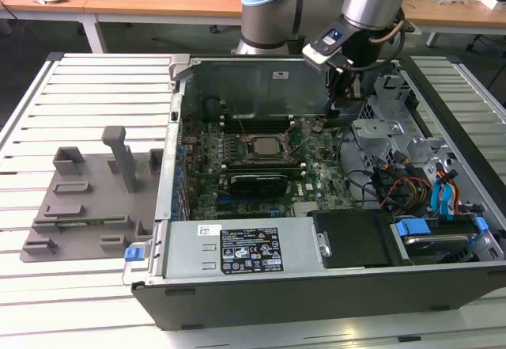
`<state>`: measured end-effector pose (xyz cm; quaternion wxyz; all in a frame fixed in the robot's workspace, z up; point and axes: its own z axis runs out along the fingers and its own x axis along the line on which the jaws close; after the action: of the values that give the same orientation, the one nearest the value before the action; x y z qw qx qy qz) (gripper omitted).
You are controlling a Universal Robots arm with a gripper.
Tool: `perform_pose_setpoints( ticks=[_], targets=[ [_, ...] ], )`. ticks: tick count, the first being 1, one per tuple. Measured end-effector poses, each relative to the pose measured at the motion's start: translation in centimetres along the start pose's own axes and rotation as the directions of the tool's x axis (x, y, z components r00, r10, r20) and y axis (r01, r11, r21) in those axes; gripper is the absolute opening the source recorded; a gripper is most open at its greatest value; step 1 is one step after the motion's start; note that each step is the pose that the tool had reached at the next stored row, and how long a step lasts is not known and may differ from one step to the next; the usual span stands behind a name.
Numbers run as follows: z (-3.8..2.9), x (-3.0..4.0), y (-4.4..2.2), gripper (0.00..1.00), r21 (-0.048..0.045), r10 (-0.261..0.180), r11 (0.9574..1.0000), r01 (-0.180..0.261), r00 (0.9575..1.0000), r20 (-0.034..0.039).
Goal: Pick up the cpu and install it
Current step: 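Close the cpu cover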
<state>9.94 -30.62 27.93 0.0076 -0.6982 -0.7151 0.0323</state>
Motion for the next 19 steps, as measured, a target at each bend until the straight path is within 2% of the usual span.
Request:
perform_pose_setpoints(
  ticks=[7,15,19],
  targets=[
    [0.38,0.02,-0.66,0.11,-0.0001,-0.004,1.0000,0.004,1.0000,0.0004],
    [0.62,0.04,-0.86,0.11,-0.0001,-0.004,1.0000,0.004,1.0000,0.0006],
    [0.75,0.06,-1.58,0.11,-0.0001,-0.004,1.0000,0.004,1.0000,0.0005]
  ],
)
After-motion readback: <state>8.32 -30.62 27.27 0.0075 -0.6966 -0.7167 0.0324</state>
